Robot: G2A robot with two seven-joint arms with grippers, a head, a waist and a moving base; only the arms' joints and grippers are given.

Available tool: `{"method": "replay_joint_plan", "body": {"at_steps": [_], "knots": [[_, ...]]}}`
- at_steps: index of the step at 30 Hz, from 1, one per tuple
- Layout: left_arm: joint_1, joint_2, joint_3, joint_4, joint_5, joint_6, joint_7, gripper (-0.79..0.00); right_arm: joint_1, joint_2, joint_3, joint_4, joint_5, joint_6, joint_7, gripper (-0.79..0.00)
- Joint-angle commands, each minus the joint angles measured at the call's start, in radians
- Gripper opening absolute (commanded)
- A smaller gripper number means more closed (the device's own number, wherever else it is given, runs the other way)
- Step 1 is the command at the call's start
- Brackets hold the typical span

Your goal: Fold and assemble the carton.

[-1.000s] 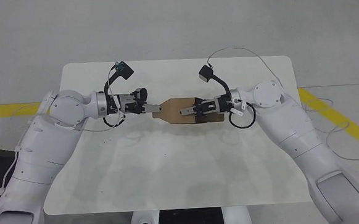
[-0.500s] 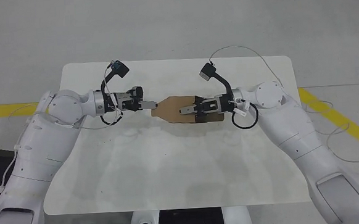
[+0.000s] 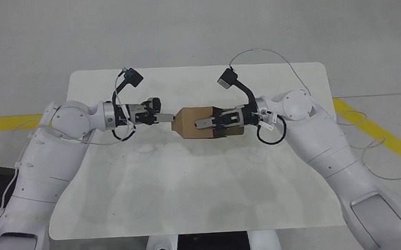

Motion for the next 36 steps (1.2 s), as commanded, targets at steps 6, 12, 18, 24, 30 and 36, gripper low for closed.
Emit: {"method": "replay_joint_plan", "body": {"at_steps": [6,12,18,24,30,36], "knots": [[0.010,0.001,0.002,-0.021,-0.010,0.001,-0.012,0.000,0.009,-0.013,-0.010,0.010,0.040,-0.031,0.015,-0.785],[0.017,0.003,0.000,-0.031,-0.030,0.001,-0.022,0.000,0.012,-0.023,-0.018,0.013,0.067,-0.048,0.023,-0.785],[0.024,0.002,0.002,-0.027,-0.072,-0.014,-0.030,0.000,0.013,-0.034,-0.032,0.011,0.101,-0.051,0.020,-0.785],[0.026,-0.001,0.009,-0.024,-0.099,-0.033,-0.032,0.000,0.017,-0.039,-0.036,0.017,0.126,-0.052,0.018,-0.785],[0.022,-0.004,0.020,-0.028,-0.124,-0.042,-0.048,0.000,0.015,-0.039,-0.032,0.023,0.136,-0.050,0.020,-0.785],[0.016,-0.007,0.030,-0.035,-0.126,-0.041,-0.056,0.000,0.013,-0.038,-0.032,0.023,0.137,-0.049,0.021,-0.785]]}}
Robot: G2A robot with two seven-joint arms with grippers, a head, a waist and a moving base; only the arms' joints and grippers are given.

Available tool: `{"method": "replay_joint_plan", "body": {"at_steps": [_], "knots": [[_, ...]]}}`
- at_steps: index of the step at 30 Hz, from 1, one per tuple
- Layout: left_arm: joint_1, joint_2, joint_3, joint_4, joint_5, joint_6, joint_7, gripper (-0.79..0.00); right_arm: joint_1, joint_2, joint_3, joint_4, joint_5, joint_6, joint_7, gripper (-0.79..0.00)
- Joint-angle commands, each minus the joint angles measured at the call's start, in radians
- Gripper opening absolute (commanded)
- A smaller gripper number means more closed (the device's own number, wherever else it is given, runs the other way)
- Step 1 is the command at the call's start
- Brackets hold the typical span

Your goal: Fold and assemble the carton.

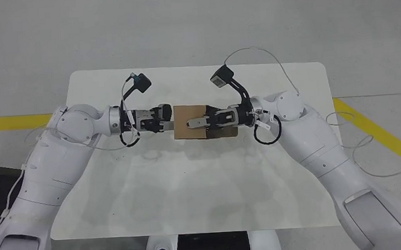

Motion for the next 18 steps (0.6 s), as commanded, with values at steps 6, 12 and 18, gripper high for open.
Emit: {"method": "replay_joint_plan", "body": {"at_steps": [6,12,18], "knots": [[-0.008,-0.004,0.012,-0.001,-0.004,0.006,-0.008,0.000,-0.005,0.001,-0.002,-0.005,-0.003,0.003,0.003,-0.785],[-0.013,-0.006,0.016,0.012,-0.015,0.007,-0.008,0.000,-0.012,0.002,-0.001,0.003,0.003,0.004,0.004,-0.785],[-0.014,-0.006,0.007,0.048,-0.051,-0.012,-0.015,0.000,-0.015,0.005,0.001,0.006,0.006,0.008,0.008,-0.785]]}}
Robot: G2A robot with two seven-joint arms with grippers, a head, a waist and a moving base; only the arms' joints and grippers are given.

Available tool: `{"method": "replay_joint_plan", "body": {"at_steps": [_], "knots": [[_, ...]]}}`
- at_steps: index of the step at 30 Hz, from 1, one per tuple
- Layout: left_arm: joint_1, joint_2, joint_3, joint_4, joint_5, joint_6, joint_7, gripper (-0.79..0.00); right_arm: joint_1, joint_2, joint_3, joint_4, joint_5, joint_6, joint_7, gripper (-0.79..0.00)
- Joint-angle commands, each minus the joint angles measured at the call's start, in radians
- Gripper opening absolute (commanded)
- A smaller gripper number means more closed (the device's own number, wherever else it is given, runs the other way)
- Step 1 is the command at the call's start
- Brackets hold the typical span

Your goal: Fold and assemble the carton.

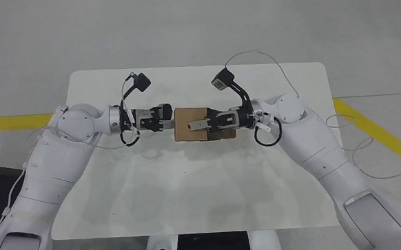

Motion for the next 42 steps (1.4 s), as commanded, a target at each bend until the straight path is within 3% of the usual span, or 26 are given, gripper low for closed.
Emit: {"method": "replay_joint_plan", "body": {"at_steps": [1,42], "knots": [[-0.001,0.000,-0.001,0.009,-0.019,-0.006,-0.008,0.000,0.000,0.001,0.000,-0.001,0.005,0.003,0.003,-0.785],[-0.003,-0.007,0.021,0.014,-0.038,-0.031,-0.039,0.000,-0.057,0.006,0.026,-0.089,-0.039,0.045,-0.034,-0.785]]}}
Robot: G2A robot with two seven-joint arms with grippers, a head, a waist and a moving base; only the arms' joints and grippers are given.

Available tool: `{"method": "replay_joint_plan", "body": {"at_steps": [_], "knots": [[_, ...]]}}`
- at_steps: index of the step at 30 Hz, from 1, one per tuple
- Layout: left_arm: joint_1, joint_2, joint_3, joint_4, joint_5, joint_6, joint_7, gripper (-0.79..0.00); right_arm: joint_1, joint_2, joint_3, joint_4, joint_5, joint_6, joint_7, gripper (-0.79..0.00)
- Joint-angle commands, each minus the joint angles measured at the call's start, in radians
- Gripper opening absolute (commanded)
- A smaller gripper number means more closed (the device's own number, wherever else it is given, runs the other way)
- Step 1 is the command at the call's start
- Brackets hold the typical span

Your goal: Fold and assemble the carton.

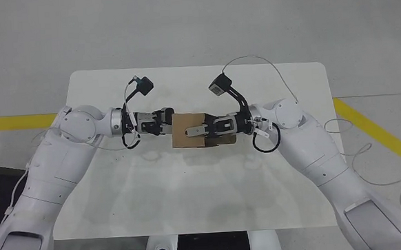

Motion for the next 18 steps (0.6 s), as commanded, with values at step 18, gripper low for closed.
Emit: {"method": "replay_joint_plan", "body": {"at_steps": [18], "knots": [[0.026,0.027,-0.078,-0.012,0.243,-0.144,0.121,0.000,-0.006,0.013,0.013,0.096,-0.177,0.211,-0.041,-0.785]]}}
